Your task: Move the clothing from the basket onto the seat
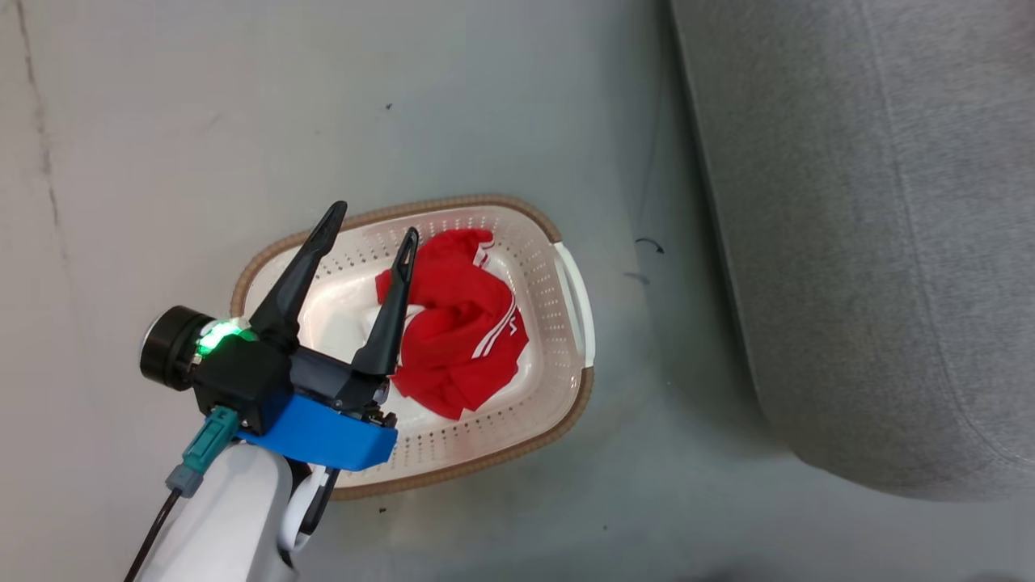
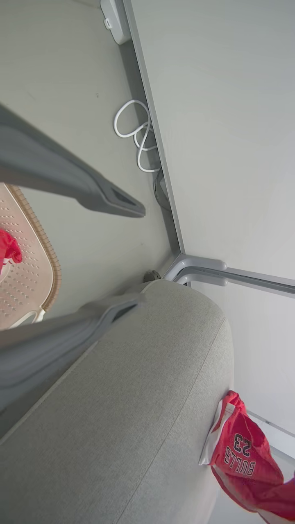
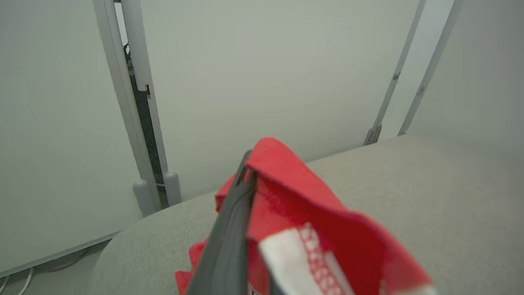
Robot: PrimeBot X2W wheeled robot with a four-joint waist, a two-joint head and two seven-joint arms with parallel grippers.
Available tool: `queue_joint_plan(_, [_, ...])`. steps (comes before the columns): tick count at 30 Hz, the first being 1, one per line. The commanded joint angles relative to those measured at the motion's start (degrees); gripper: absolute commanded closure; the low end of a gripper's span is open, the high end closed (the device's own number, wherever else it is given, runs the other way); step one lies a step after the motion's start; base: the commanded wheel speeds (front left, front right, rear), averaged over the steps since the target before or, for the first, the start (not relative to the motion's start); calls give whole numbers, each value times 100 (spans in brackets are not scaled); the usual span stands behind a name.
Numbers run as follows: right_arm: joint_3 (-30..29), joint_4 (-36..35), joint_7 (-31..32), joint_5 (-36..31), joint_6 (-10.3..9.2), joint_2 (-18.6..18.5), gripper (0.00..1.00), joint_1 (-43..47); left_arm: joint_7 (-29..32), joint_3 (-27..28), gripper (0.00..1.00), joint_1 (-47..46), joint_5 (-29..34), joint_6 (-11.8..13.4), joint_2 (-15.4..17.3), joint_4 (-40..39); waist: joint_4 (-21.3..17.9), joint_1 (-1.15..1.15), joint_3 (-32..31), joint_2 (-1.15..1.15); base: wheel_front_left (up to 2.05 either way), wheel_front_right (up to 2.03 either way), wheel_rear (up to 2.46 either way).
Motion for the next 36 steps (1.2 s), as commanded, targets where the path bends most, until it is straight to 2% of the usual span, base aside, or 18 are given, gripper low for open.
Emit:
queue_joint_plan(1, [-71, 135, -85, 65, 3, 59, 100, 135, -15, -6, 0, -118, 26, -16, 27, -26, 55, -1, 134, 0, 0, 0, 0])
queue_joint_plan(9, [-154, 1190, -661, -256, 2, 299, 100, 638, -16, -30, 0, -230, 2, -11, 64, 13, 39, -1, 259, 0, 0, 0, 0])
queue_joint_plan(10, [-144, 1278, -715, -298, 2, 310, 89, 657, -16, -33, 0, -229, -12, -11, 57, 38, 36, -1, 229, 0, 0, 0, 0])
queue_joint_plan(11, [-118, 1368, -754, -334, 2, 321, 59, 671, -15, -40, 0, -236, -24, -12, 44, 57, 37, -1, 195, 0, 0, 0, 0])
queue_joint_plan(12, [-90, 1452, -786, -367, 2, 337, 13, 678, -15, -46, 0, -247, -31, -13, 27, 73, 38, -1, 152, 0, 0, 0, 0])
queue_joint_plan(13, [-64, 1518, -833, -399, 2, 352, 0, 679, -15, -49, 0, -246, -36, -13, 12, 87, 40, -1, 103, 0, 0, 0, 0])
queue_joint_plan(20, [229, 1820, -1075, -723, 3, 550, 0, 949, -15, 28, 0, -48, -178, -21, -202, 238, 32, -1, -551, 0, 0, 0, 0])
queue_joint_plan(27, [564, 1926, -1335, -1012, 2, 1021, 0, 1493, -16, 258, 0, 393, -299, -28, -449, 459, 3, -1, -1399, 0, 0, 0, 0])
queue_joint_plan(36, [1170, 1374, -1711, -932, 2, 1441, 0, 2527, -16, 641, 0, 959, -385, -42, -664, 716, 123, -1, -2305, 0, 0, 0, 0])
